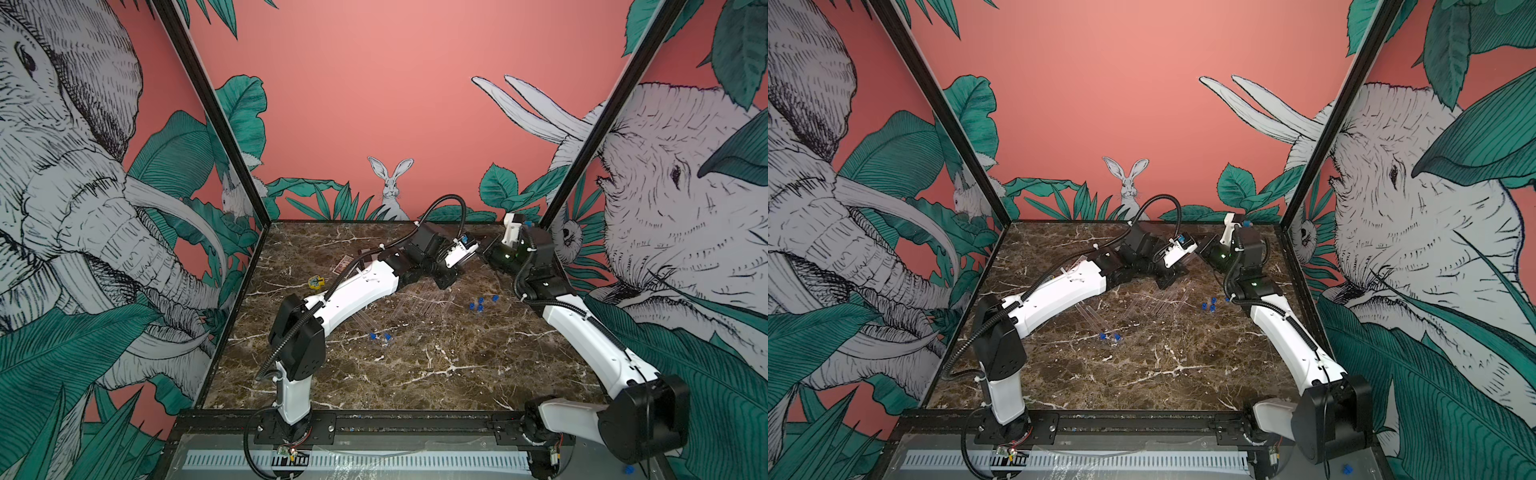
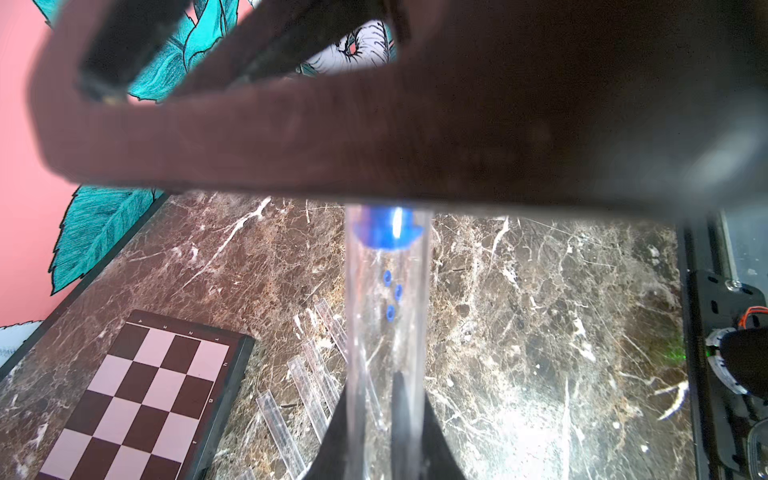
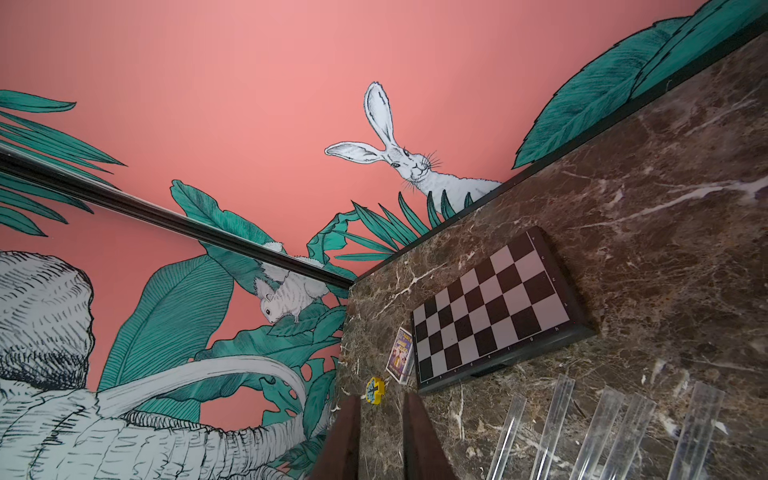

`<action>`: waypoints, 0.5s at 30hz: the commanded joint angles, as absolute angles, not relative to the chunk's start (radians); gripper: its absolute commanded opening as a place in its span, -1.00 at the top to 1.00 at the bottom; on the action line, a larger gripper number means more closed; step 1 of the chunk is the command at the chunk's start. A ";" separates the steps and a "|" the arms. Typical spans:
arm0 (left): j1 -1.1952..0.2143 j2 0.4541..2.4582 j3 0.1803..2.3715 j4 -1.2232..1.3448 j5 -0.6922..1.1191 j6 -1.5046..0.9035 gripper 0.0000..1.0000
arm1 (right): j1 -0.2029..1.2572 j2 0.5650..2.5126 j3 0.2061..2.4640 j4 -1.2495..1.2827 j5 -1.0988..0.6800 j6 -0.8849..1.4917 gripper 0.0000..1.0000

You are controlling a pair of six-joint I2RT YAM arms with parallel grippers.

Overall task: Remove stoppers from test tubes
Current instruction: Open the stopper on the test tube.

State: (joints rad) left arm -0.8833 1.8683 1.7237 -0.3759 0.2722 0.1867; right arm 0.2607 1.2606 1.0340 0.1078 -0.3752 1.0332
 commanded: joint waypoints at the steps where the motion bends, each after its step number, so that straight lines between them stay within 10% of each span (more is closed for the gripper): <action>1: -0.890 1.860 1.729 -0.384 0.284 0.179 1.00 | 0.261 1.268 1.057 0.166 -0.385 1.080 0.62; 15: -0.890 1.858 1.717 -0.378 0.284 0.184 1.00 | 0.255 1.240 1.023 0.181 -0.335 1.074 1.00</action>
State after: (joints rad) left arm -0.8829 1.8683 1.7233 -0.3756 0.2691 0.1860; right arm 0.2596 1.2655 1.0325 0.1150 -0.3660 1.0363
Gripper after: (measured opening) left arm 0.165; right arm 0.145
